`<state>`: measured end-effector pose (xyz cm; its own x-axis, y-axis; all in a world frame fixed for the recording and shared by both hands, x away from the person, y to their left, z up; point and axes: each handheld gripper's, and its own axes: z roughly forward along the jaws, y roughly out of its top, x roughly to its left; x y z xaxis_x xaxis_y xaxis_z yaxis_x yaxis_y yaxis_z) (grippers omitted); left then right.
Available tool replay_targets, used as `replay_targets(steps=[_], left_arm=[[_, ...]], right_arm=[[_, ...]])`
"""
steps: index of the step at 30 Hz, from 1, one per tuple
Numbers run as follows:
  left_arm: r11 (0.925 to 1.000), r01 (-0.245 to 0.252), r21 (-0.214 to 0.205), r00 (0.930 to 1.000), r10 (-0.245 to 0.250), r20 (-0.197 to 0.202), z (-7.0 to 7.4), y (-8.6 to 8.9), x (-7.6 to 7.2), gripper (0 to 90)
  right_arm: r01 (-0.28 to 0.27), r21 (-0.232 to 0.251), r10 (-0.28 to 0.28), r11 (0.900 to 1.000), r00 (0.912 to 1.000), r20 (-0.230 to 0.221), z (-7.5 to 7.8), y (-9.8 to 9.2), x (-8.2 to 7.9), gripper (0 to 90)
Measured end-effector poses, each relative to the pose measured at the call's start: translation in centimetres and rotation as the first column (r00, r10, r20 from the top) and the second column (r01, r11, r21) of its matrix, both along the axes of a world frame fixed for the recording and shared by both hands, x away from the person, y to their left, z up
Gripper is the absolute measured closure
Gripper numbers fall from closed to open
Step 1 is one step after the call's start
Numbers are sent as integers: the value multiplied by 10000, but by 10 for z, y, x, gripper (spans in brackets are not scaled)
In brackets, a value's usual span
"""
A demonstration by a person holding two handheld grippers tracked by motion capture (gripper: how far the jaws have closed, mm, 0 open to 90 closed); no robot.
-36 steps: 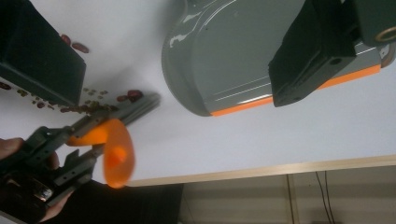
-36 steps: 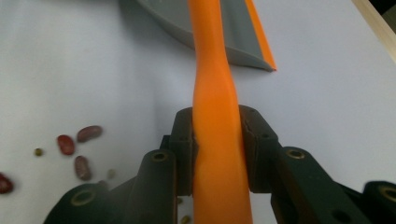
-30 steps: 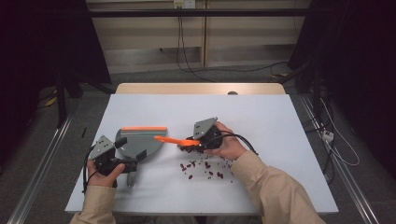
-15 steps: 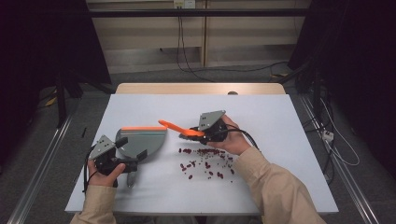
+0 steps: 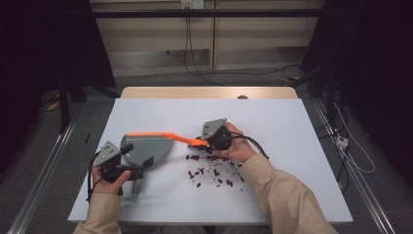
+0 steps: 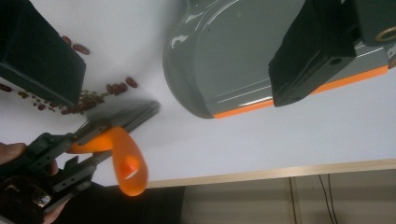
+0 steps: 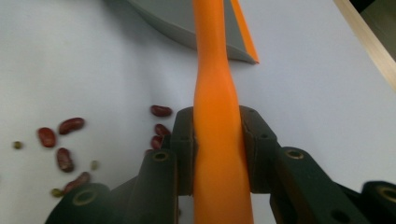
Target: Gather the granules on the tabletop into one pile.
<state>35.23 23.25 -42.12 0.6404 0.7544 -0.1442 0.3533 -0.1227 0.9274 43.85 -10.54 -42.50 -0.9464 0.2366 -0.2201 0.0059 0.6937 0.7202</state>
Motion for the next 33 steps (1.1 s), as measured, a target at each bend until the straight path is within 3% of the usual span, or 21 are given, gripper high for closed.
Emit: replay_targets(steps=[3,16,22,28,33], left_arm=[[10000,20,39,10000,-20,35,0,0,0,37],[10000,33,12,10000,-33,53,1,0,-1,37],[10000,50,47,10000,-51,54,1,-1,-1,37],[10000,48,55,10000,-49,67,1,-1,-1,37],[9999,57,86,10000,-58,67,1,-1,-1,37]], right_arm=[[-126,195,129,9997,9998,-160,1,-1,-7,705],[-833,-47,832,9965,9964,-186,3,4,-32,705],[-951,99,953,9954,9952,-241,3,3,-39,705],[-667,274,669,9974,9977,-63,5,-1,-39,708],[-100,949,119,9954,9997,-198,11,-10,-32,710]])
